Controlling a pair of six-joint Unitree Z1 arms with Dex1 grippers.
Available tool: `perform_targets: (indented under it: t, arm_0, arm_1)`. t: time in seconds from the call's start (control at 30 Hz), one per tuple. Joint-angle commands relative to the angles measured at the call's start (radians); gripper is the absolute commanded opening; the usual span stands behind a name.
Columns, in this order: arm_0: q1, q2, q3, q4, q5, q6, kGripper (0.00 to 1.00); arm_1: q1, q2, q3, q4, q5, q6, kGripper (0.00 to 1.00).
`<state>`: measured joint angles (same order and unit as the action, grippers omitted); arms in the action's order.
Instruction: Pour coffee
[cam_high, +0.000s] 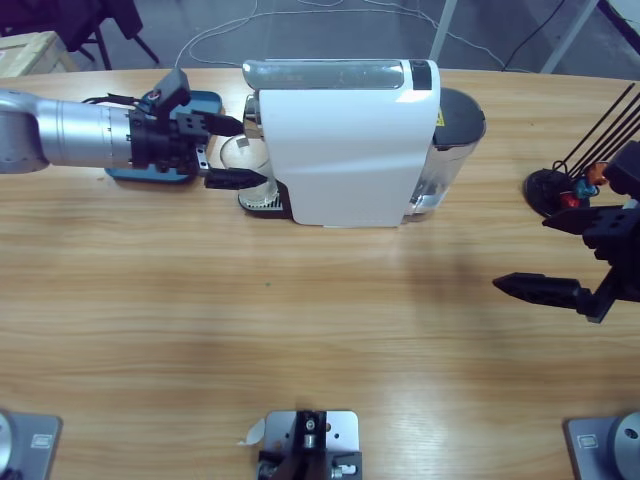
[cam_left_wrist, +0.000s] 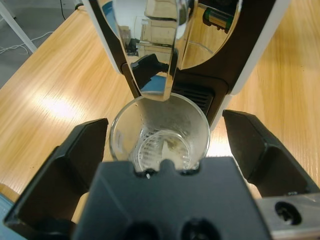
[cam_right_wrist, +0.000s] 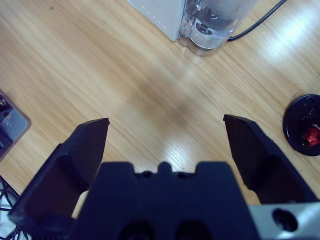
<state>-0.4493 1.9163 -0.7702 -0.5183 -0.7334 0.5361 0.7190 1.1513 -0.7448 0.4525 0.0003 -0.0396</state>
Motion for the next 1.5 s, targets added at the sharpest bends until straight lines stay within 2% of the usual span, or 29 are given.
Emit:
perform_targets:
  t: [0.03, 0.17, 0.27, 0.4, 0.43, 0.53, 0.57, 0.7, 0.87, 1.0, 1.1, 1.23, 1.33, 1.5]
  arm_0:
    - [-0.006, 0.029, 0.022, -0.008, 0.031, -0.023, 0.960]
    - [-0.006, 0.029, 0.022, -0.009, 0.040, -0.030, 0.832]
    - [-0.006, 0.029, 0.022, -0.008, 0.048, -0.035, 0.593]
    - [-0.006, 0.024, 0.030, -0.009, 0.051, -0.046, 0.527]
    - [-0.006, 0.024, 0.031, -0.009, 0.051, -0.047, 0.445]
    - [-0.001, 0.019, 0.034, -0.009, 0.050, -0.058, 0.027]
    - [0.002, 0.016, 0.038, -0.009, 0.046, -0.062, 0.000]
    - [0.004, -0.024, 0.065, -0.009, 0.048, -0.081, 0.000]
    - [0.011, -0.178, 0.092, -0.006, 0.144, -0.138, 0.000]
    - [0.056, -0.262, 0.085, -0.005, 0.209, -0.221, 0.000]
    - [0.060, -0.279, 0.086, 0.005, 0.266, -0.234, 0.000]
    - [0.096, -0.297, 0.123, 0.011, 0.270, -0.247, 0.000]
    - [0.132, -0.317, 0.146, 0.011, 0.339, -0.262, 0.000]
    - [0.184, -0.247, 0.142, 0.001, 0.457, -0.261, 0.000]
  arm_1:
    - [-0.009, 0.031, 0.012, 0.004, -0.008, 0.012, 1.000]
    - [-0.009, 0.031, 0.012, 0.004, -0.008, 0.012, 1.000]
    - [-0.009, 0.031, 0.012, 0.004, -0.008, 0.012, 1.000]
    - [-0.010, 0.033, 0.012, 0.004, -0.008, 0.012, 1.000]
    - [-0.010, 0.033, 0.012, 0.003, -0.008, 0.012, 1.000]
    - [-0.011, 0.036, 0.012, 0.003, -0.008, 0.012, 1.000]
    - [-0.012, 0.037, 0.012, 0.003, -0.008, 0.012, 1.000]
    - [-0.012, 0.030, 0.012, 0.005, -0.008, 0.012, 1.000]
    - [-0.012, 0.023, 0.013, 0.005, -0.008, 0.012, 1.000]
    - [-0.012, -0.006, 0.016, 0.007, -0.015, 0.012, 1.000]
    - [-0.012, -0.032, 0.015, 0.016, -0.017, 0.012, 1.000]
    - [-0.012, -0.069, 0.012, 0.028, -0.019, 0.012, 1.000]
    - [-0.012, -0.086, 0.013, 0.031, -0.019, 0.012, 1.000]
    - [-0.012, -0.075, 0.012, 0.031, -0.019, 0.012, 1.000]
